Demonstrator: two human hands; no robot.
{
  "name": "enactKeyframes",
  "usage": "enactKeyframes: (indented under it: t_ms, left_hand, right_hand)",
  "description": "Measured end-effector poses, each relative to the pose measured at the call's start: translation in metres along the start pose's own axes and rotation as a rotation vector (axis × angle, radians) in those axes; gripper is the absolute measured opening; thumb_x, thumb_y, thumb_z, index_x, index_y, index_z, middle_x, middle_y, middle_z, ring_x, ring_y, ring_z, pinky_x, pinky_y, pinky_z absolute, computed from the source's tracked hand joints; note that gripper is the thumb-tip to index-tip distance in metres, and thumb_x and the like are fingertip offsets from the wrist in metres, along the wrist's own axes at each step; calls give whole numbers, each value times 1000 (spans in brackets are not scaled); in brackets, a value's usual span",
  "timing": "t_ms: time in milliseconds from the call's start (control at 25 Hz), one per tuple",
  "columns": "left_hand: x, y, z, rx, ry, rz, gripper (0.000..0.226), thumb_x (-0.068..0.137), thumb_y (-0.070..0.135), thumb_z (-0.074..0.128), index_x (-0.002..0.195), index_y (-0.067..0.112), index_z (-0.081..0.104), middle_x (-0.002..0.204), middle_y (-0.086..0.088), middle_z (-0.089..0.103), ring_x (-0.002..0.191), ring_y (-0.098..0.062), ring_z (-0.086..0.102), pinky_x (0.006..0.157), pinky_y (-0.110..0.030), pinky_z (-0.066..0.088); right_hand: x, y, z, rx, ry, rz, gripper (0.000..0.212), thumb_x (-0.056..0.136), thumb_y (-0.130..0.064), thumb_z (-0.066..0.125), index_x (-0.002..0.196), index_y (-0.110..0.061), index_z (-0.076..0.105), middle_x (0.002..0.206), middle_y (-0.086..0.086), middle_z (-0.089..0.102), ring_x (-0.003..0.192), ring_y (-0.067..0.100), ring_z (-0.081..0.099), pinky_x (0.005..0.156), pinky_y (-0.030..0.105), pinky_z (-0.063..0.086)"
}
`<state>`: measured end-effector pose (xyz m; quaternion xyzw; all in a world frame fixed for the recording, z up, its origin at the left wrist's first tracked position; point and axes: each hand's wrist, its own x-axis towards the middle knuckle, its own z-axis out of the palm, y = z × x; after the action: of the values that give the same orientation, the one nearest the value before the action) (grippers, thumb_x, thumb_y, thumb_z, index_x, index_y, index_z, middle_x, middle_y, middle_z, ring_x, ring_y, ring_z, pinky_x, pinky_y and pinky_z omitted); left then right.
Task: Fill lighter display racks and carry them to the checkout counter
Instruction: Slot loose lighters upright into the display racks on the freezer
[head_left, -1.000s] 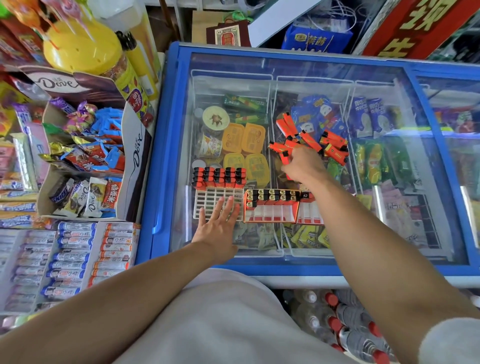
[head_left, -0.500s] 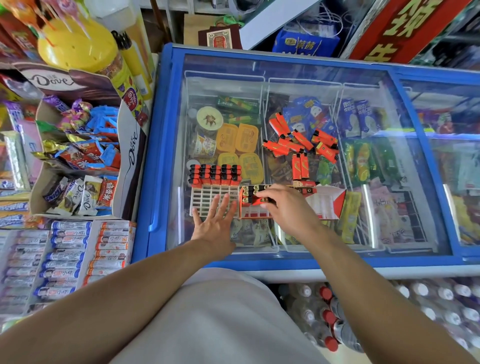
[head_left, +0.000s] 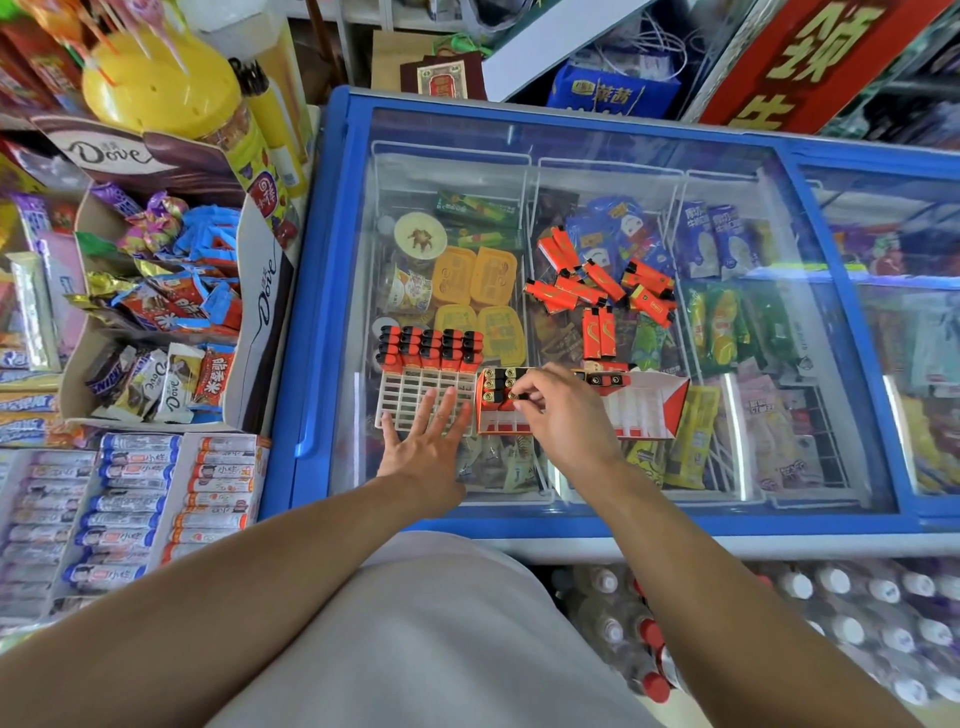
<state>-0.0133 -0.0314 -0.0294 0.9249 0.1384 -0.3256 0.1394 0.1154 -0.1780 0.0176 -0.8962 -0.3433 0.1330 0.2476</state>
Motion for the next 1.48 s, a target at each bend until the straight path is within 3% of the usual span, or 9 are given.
enactKeyframes:
  t_ms: [240,440,600,720,880,1040,1200,1320,1480]
  left_hand:
    - [-1,3,-2,-33,0,-16,109,93,44,62,155,30,-27,157,4,-42,148,-22,-34,121,-64,-2]
    - [1,6,0,-75,14,-15,109,92,46,62,155,31,-26,158,4,-40,147,-23,-35,121,-62,-6]
    - [2,4,0,-123,29,-8,109,91,45,63,155,33,-25,158,6,-39,147,-21,-35,121,-64,-5]
    - [1,4,1,-118,36,-5,110,91,45,63,155,33,-25,159,5,-39,147,-22,-35,121,-65,-4]
    - [0,3,-3,-138,23,12,108,92,47,63,155,34,-25,159,7,-38,148,-20,-34,122,-63,-5]
    - [0,1,-2,-216,46,10,106,92,52,63,158,35,-18,161,9,-35,148,-18,-34,121,-62,-8]
    - [0,7,-3,-338,100,-10,101,91,66,57,160,33,-9,164,11,-27,149,-17,-30,119,-58,-17]
    - [-1,14,-6,-501,189,-34,93,91,72,49,161,33,4,167,13,-10,153,-13,-22,119,-52,-19]
    - [-1,22,-14,-671,333,-81,72,97,66,45,157,28,32,166,7,24,156,-12,3,127,-46,-2]
  right_hand:
    - [-1,4,-2,-17,-19,32,13,94,-20,67,103,-17,75,98,-5,67,79,6,59,76,23,51]
    - [-4,5,-16,-77,-181,56,15,95,-27,66,100,-21,78,100,-6,71,86,7,62,79,25,51]
    - [17,8,-51,113,32,180,9,94,-24,67,99,-26,75,91,-18,69,76,-2,65,69,10,48]
    - [70,51,-71,21,145,374,12,92,-19,70,102,-18,76,101,-4,75,88,11,70,76,19,50]
    - [112,86,-59,-156,-95,635,27,85,-28,79,91,-3,70,95,9,74,82,27,69,69,31,51]
    - [130,85,-47,-281,-73,607,36,85,-24,80,72,-6,52,84,10,67,62,22,55,49,25,38]
    - [134,80,-37,-247,-139,594,31,82,-26,82,76,-7,59,86,10,70,75,26,67,61,30,47]
    - [127,69,-40,-188,-135,536,25,85,-19,78,74,-8,58,72,5,62,67,22,63,56,27,43]
    - [99,35,-77,47,54,357,27,93,-23,67,113,-18,51,80,-1,63,63,15,63,51,27,44]
